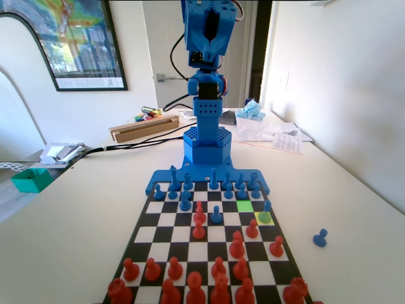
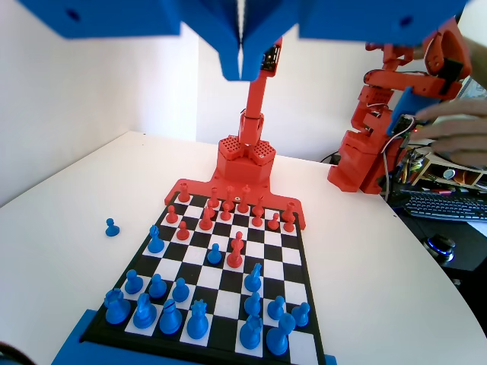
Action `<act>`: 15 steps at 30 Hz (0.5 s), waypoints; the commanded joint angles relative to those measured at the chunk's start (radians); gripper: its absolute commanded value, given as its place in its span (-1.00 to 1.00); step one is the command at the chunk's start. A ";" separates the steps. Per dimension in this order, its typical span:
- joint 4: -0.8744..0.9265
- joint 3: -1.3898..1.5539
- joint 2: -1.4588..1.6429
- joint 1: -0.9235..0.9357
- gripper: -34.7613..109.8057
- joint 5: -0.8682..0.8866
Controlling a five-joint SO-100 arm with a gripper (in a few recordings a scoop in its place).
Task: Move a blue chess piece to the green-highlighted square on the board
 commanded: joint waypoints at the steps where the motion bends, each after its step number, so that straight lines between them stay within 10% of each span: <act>1: -0.005 0.008 0.005 0.011 -0.50 -0.005; 15: -0.005 0.006 0.005 0.018 -0.51 -0.003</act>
